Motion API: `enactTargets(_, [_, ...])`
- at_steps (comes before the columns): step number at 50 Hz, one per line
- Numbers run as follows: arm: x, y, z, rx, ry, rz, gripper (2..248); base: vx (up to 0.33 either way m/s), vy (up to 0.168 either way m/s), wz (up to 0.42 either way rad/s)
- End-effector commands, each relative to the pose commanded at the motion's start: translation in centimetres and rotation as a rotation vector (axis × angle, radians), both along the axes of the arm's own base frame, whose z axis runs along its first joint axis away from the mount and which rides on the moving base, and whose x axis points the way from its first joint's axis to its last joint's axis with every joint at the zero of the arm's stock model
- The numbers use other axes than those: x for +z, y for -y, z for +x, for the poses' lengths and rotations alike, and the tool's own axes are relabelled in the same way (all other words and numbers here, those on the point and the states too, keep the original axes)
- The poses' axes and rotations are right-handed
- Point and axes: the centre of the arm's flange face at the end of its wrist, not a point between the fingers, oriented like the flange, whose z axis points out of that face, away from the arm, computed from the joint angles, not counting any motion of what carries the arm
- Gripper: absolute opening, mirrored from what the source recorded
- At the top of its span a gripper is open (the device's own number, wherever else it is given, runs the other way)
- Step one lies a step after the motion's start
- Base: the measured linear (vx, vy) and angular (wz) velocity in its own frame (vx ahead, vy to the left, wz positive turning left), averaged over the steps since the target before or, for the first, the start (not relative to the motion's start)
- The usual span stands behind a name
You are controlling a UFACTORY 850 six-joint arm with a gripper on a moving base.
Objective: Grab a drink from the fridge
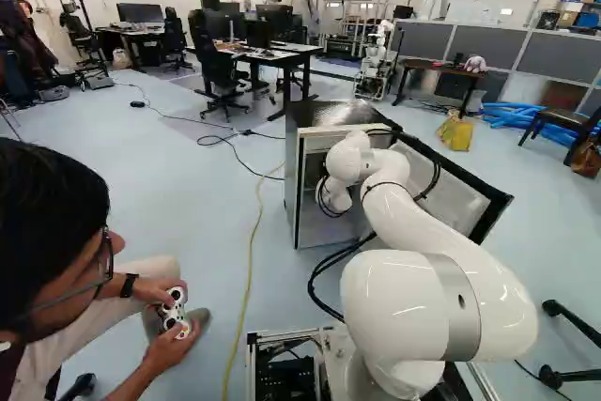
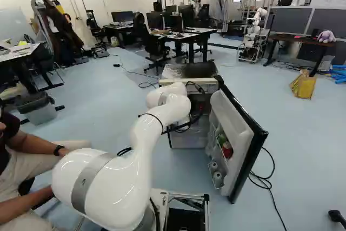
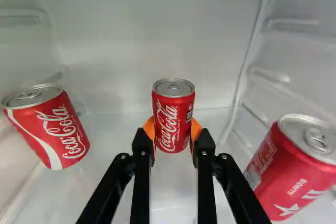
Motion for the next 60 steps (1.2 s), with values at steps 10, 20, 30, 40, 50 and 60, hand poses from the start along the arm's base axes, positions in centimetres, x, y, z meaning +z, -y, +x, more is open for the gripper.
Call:
enactTargets(10, [0.5,0.0,-1.0,-0.003,-0.028,0.006,86,0.000,0.000,0.000])
enactTargets(20, [1.1,0.0,-2.0,-0.006,-0.056,0.011,86,0.000,0.000,0.000])
enactTargets(30, [1.7,0.0,-3.2,-0.009,-0.083,0.017,86,0.000,0.000,0.000])
enactTargets(40, [2.2,0.0,-4.4,-0.012,-0.111,0.023,86,0.000,0.000,0.000])
enactTargets(50, [2.8,0.0,-5.8,-0.016,-0.140,0.029,86,0.000,0.000,0.000])
enactTargets(60, [3.4,-0.1,-7.3,-0.020,-0.170,0.036,86,0.000,0.000,0.000])
